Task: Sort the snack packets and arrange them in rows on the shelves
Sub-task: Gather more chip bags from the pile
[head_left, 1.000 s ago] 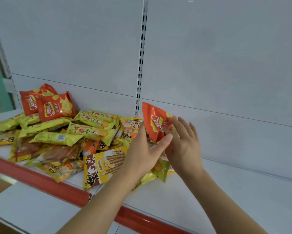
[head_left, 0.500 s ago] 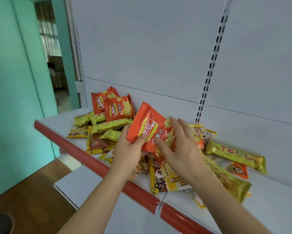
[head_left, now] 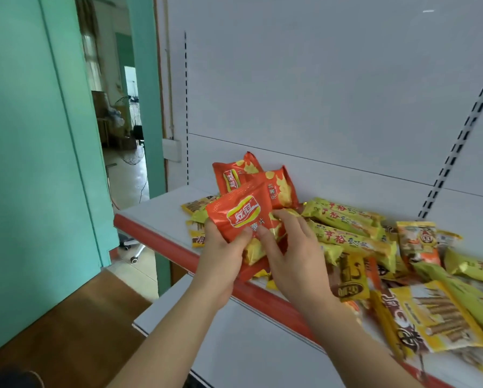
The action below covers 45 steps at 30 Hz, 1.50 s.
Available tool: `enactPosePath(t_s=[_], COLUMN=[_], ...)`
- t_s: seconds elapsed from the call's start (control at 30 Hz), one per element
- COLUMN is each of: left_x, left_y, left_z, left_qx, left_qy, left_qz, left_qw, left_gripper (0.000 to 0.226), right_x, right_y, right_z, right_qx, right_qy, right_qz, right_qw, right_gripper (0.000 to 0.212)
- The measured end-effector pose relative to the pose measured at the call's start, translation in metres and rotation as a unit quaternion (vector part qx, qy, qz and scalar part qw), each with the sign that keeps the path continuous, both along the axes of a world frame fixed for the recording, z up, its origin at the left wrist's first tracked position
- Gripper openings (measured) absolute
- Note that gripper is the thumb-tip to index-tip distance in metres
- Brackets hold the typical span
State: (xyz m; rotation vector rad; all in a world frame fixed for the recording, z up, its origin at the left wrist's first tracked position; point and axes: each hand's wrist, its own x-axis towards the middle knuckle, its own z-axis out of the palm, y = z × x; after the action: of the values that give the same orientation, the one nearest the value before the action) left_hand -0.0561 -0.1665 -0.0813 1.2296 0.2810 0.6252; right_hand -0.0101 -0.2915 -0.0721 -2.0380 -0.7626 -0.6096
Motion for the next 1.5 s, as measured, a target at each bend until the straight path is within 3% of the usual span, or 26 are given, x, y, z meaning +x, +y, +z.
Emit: enactPosePath(t_s=[0.13, 0.23, 0.33, 0.43, 0.6, 0.67, 0.77, 0.87, 1.03, 1.07, 1.17, 1.23, 1.3, 1.4, 1.5], left_x=[0.017, 0.035, 0.057, 0.078, 0.108, 0.116, 0.129, 0.14, 0.149, 0.148, 0.139, 0.135, 0.131, 0.134, 0.14], left_y=[0.044, 0.077, 0.107, 0.131, 0.168, 0.179, 0.194, 0.207, 0.214, 0.214, 0.212, 0.215, 0.224, 0.247, 0.276], left_z=[0.005, 0.005, 0.004, 0.007, 0.005, 0.006, 0.01, 0.016, 0.026, 0.028, 0.03, 0.03, 0.03, 0.028, 0.026], left_qx=[0.062, 0.08, 0.085, 0.09, 0.103, 0.108, 0.124, 0.127, 0.117, 0.106, 0.077, 0.083, 0.082, 0.097, 0.075], left_qy=[0.014, 0.041, 0.059, 0.068, 0.079, 0.086, 0.082, 0.062, 0.035, 0.026, 0.013, 0.007, 0.009, 0.003, -0.003], left_qz=[0.051, 0.049, 0.03, 0.006, -0.018, -0.037, -0.064, -0.093, -0.133, -0.149, -0.197, -0.212, -0.21, -0.192, -0.179], left_qw=[0.997, 0.995, 0.994, 0.994, 0.991, 0.99, 0.987, 0.986, 0.983, 0.983, 0.977, 0.974, 0.974, 0.977, 0.981], left_gripper=[0.054, 0.042, 0.028, 0.032, 0.035, 0.035, 0.032, 0.026, 0.013, 0.015, 0.067, 0.082, 0.077, 0.047, 0.047], right_x=[0.026, 0.07, 0.116, 0.154, 0.203, 0.209, 0.208, 0.189, 0.123, 0.114, 0.099, 0.095, 0.092, 0.094, 0.114], right_y=[0.023, 0.038, 0.053, 0.07, 0.092, 0.095, 0.094, 0.092, 0.142, 0.158, 0.199, 0.22, 0.232, 0.23, 0.213], right_z=[0.003, 0.01, 0.026, 0.039, 0.039, 0.04, 0.044, 0.056, 0.078, 0.073, 0.05, 0.041, 0.041, 0.045, 0.045], right_qx=[-0.054, -0.13, -0.262, -0.363, -0.453, -0.441, -0.342, -0.187, 0.043, 0.04, 0.039, 0.051, 0.068, 0.084, -0.054], right_qy=[-0.03, -0.055, -0.03, -0.031, -0.049, -0.065, -0.148, -0.184, 0.01, 0.025, 0.047, 0.048, 0.048, 0.043, 0.01], right_qz=[0.002, -0.062, -0.112, -0.107, -0.117, -0.138, -0.187, -0.233, -0.213, -0.223, -0.254, -0.259, -0.24, -0.213, -0.256], right_qw=[0.998, 0.988, 0.958, 0.925, 0.883, 0.884, 0.909, 0.936, 0.976, 0.974, 0.965, 0.963, 0.967, 0.972, 0.965], right_gripper=[0.044, 0.044, 0.063, 0.082, 0.094, 0.075, 0.039, 0.032, 0.026, 0.026, 0.034, 0.036, 0.032, 0.03, 0.038])
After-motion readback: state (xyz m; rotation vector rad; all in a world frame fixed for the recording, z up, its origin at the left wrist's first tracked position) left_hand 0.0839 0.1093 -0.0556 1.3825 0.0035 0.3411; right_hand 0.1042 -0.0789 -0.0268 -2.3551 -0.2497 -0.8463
